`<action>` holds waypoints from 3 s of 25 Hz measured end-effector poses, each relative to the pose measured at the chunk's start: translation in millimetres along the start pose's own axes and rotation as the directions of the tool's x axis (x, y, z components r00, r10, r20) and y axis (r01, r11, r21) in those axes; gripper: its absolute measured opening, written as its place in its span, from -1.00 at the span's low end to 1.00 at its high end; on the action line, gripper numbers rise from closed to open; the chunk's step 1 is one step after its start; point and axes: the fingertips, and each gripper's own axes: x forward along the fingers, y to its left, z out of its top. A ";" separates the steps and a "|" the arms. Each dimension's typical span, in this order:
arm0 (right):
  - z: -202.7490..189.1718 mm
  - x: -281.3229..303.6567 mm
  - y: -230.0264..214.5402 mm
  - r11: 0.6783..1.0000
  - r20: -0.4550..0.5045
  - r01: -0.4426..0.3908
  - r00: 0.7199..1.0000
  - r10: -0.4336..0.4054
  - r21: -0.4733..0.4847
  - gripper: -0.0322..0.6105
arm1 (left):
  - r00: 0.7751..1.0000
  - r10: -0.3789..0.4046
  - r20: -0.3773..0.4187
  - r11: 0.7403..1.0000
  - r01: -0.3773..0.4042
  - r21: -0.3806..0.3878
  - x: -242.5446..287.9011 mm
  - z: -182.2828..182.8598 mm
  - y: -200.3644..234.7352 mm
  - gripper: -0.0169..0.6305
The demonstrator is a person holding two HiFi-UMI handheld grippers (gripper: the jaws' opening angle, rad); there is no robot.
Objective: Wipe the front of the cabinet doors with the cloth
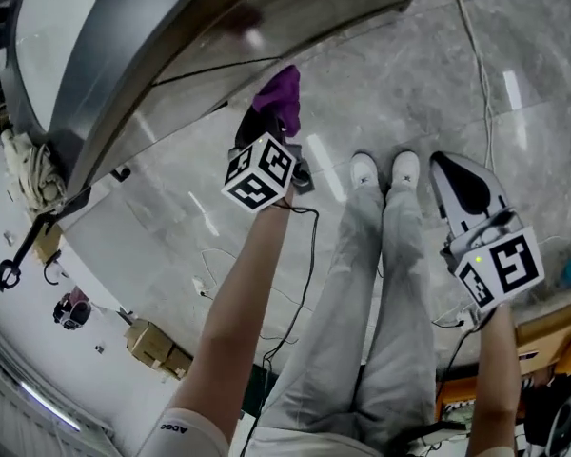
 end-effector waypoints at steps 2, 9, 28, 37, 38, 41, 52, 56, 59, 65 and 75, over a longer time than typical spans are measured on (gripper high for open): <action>12.4 -4.5 6.7 0.999 -0.006 -0.025 1.000 0.025 -0.026 -0.82 | 0.997 -0.003 0.071 1.000 0.001 0.027 -29.6 19.4 -11.3 -0.79; 34.6 -3.6 42.1 0.991 -0.033 -0.099 0.995 0.097 -0.086 -0.82 | 0.952 0.019 0.307 0.998 -0.038 0.057 -109.1 96.1 -11.5 -0.79; 39.9 95.1 126.5 0.988 -0.023 -0.098 0.995 0.096 -0.116 -0.82 | 0.874 -0.039 0.485 0.998 0.060 -0.028 -111.4 179.2 63.3 -0.79; 25.4 129.7 167.5 0.987 -0.060 -0.094 0.994 0.087 -0.126 -0.82 | 0.880 -0.038 0.474 0.998 0.058 -0.027 -123.2 178.1 127.2 -0.79; 25.1 134.9 175.9 0.986 -0.064 -0.100 0.994 0.092 -0.130 -0.82 | 0.880 -0.034 0.473 0.998 0.054 -0.028 -126.4 178.6 138.1 -0.79; 25.7 149.5 200.0 0.983 -0.074 -0.116 0.992 0.106 -0.144 -0.82 | 0.882 -0.025 0.471 0.998 0.046 -0.032 -135.5 180.4 167.0 -0.79; 22.3 198.7 272.9 0.970 -0.111 -0.162 0.983 0.144 -0.183 -0.82 | 0.872 0.123 0.474 0.990 -0.071 -0.124 -170.0 181.0 294.5 -0.79; 22.1 212.1 302.5 0.960 -0.122 -0.193 0.978 0.171 -0.204 -0.82 | 0.863 0.167 0.477 0.982 -0.105 -0.155 -180.3 181.7 332.9 -0.79; 22.8 215.4 314.8 0.957 -0.113 -0.206 0.976 0.186 -0.204 -0.82 | 0.854 0.204 0.478 0.974 -0.131 -0.182 -185.5 177.9 352.5 -0.79; 7.0 207.0 297.3 0.955 -0.139 -0.236 0.967 0.212 -0.180 -0.82 | 0.826 0.300 0.477 0.948 -0.204 -0.243 -193.7 166.6 359.8 -0.79; 11.1 160.7 216.8 0.933 -0.223 -0.290 0.944 0.242 -0.214 -0.82 | 0.859 0.249 0.447 0.953 -0.136 -0.270 -163.2 118.4 226.0 -0.79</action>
